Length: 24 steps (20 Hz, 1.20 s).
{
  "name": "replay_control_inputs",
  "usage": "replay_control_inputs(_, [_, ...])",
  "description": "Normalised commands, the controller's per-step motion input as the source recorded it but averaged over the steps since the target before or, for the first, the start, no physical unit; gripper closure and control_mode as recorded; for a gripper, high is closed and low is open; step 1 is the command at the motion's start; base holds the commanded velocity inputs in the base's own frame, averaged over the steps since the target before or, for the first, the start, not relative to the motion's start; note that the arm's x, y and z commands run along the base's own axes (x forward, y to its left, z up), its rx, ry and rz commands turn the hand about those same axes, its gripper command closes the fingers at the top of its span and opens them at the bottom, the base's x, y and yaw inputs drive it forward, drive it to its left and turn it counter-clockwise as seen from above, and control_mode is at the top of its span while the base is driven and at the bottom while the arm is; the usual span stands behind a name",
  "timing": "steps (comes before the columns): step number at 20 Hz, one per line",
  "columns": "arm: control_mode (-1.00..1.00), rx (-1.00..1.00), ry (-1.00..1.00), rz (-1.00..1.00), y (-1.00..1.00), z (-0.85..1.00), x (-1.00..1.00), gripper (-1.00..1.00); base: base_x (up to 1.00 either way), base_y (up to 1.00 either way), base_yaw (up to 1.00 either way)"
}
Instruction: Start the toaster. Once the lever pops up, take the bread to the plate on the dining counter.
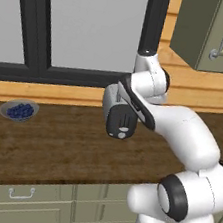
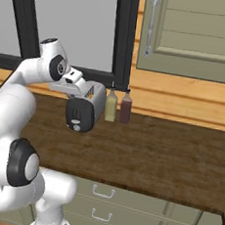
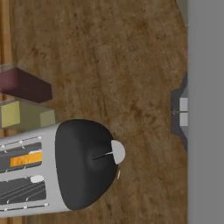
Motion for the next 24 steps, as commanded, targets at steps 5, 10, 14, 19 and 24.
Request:
replay_control_inputs(5, [-1.00,0.00,-0.11,0.00,0.00,0.25,0.12,1.00,0.00,0.00,0.00])
replay_control_inputs(10, [-1.00,0.03,-0.09,0.01,0.00,0.26,0.36,-1.00,0.00,0.00,0.00])
replay_control_inputs(14, [-1.00,0.04,-0.04,0.04,0.00,0.07,0.60,-1.00,0.00,0.00,0.00])
replay_control_inputs(19, [-1.00,0.04,-0.23,0.07,0.00,-0.05,0.49,-1.00,0.00,0.00,0.00])
replay_control_inputs(24, [-1.00,0.01,-0.30,0.08,0.00,0.00,0.39,-1.00,0.00,0.00,0.00])
